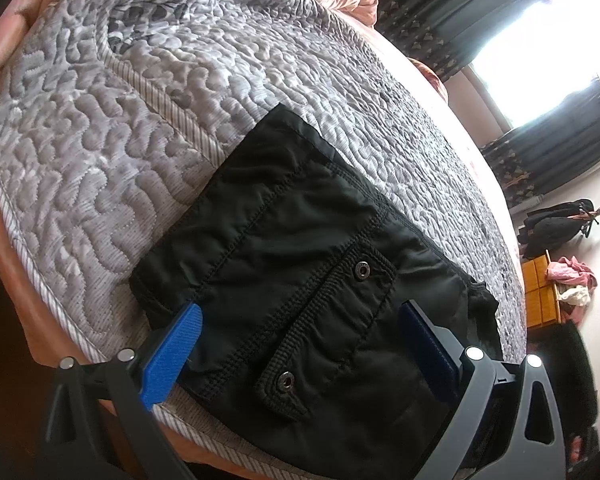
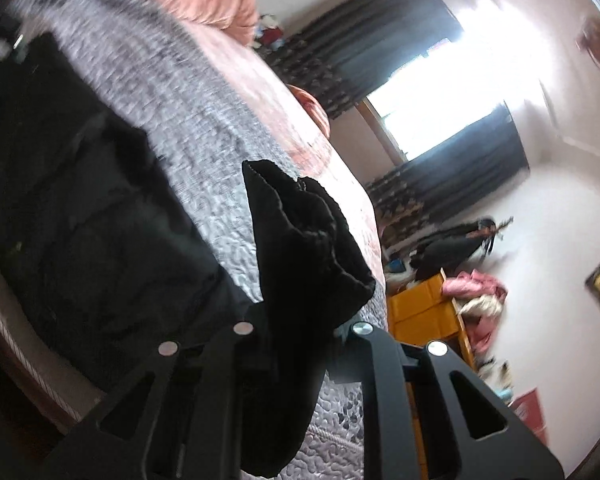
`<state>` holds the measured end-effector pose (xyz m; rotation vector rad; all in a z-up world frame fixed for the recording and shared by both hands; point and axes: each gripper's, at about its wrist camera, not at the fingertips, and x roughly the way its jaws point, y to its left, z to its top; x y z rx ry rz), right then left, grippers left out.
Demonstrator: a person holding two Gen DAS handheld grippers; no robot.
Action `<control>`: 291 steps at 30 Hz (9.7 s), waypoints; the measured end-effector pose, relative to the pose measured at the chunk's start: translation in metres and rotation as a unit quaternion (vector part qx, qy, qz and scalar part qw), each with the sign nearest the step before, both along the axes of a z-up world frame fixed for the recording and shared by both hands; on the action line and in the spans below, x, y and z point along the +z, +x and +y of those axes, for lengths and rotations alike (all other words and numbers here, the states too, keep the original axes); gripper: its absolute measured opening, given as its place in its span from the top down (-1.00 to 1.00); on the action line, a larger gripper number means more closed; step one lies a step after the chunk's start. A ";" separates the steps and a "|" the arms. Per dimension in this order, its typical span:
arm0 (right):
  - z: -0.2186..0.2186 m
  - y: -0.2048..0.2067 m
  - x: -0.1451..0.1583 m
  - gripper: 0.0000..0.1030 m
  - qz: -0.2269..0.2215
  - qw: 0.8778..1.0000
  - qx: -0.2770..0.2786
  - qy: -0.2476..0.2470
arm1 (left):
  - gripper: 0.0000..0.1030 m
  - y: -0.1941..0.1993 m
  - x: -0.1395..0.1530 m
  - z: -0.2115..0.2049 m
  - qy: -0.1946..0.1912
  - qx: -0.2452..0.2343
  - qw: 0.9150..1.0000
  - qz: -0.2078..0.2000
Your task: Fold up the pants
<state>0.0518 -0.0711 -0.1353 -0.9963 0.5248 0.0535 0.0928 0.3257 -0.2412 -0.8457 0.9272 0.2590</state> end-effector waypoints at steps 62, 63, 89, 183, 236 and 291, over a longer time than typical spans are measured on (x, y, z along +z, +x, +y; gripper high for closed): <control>0.018 0.004 -0.021 0.81 0.309 0.914 0.088 0.249 | -0.92 -0.002 -0.003 0.004 -0.006 -0.024 1.000 -0.007; 0.018 0.003 -0.024 0.81 0.310 0.913 0.089 0.247 | -0.92 -0.002 -0.003 0.004 -0.005 -0.025 1.000 -0.007; 0.005 0.152 -0.041 0.38 0.369 0.880 -0.021 0.298 | -0.93 0.002 -0.006 0.003 0.006 -0.032 0.999 -0.001; 0.399 0.197 0.008 0.61 0.649 0.691 0.316 0.042 | 0.56 -0.064 0.030 0.020 -0.151 0.131 0.973 -0.118; 0.083 0.195 0.211 0.61 0.479 0.787 0.303 0.244 | 0.57 -0.026 0.261 -0.233 0.136 -0.178 0.955 -0.192; -0.124 0.176 0.145 0.60 0.419 0.837 0.224 0.272 | 0.57 -0.003 0.211 -0.426 0.189 -0.403 0.885 -0.136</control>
